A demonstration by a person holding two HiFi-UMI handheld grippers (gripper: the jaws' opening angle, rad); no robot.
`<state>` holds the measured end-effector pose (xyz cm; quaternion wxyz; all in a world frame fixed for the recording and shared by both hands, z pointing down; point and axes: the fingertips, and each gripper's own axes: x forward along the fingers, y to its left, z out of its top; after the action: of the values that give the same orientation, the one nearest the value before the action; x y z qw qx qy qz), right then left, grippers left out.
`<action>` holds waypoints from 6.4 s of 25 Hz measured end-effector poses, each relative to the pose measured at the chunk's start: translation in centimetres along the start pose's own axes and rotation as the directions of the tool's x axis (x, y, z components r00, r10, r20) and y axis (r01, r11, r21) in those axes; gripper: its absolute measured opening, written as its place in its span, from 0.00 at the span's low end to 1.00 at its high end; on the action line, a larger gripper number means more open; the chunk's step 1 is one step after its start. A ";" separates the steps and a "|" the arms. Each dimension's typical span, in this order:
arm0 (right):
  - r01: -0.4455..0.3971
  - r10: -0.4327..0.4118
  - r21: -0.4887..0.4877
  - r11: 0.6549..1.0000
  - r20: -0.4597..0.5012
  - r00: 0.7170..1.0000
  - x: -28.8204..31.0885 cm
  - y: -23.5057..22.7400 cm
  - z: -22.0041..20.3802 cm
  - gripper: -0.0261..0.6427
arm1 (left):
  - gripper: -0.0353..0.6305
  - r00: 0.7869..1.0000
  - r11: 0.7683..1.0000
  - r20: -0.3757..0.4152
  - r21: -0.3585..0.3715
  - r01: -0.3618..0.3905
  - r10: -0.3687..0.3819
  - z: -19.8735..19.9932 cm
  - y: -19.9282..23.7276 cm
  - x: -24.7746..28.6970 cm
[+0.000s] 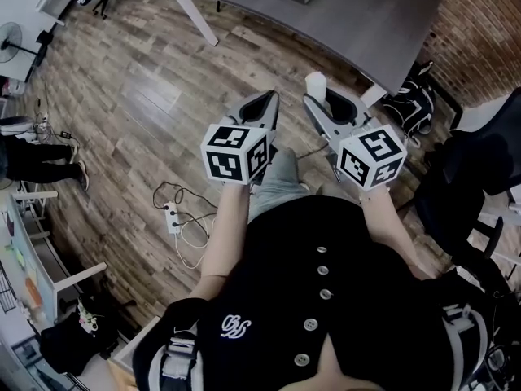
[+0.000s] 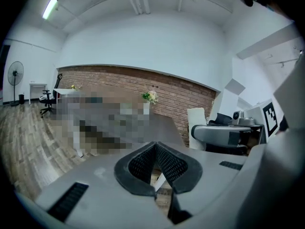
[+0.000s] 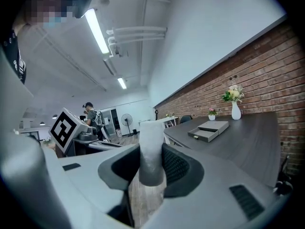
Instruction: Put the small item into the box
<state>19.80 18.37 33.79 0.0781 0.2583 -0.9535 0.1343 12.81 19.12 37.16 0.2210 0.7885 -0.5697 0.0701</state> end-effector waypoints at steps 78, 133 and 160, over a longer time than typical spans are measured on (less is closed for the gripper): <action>0.097 -0.229 -0.222 0.970 -0.716 0.660 48.5 -41.6 -4.5 0.25 | 0.07 0.879 0.928 -0.303 -0.177 0.327 -0.367 9.5 33.5 41.0; 0.245 -0.244 -0.018 0.969 0.034 0.969 39.7 -22.8 14.4 0.04 | 0.07 0.917 0.906 -0.109 0.152 0.396 -0.383 21.7 30.3 30.5; 0.183 -0.183 -0.001 0.983 -0.029 0.983 39.9 -20.7 12.3 0.04 | 0.07 0.902 0.903 -0.169 0.107 0.417 -0.396 18.4 28.7 30.4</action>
<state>-4.63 -21.22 35.27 0.1035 0.3430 -0.9244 0.1312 -6.13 -22.38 39.47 0.2148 0.8966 -0.3687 0.1186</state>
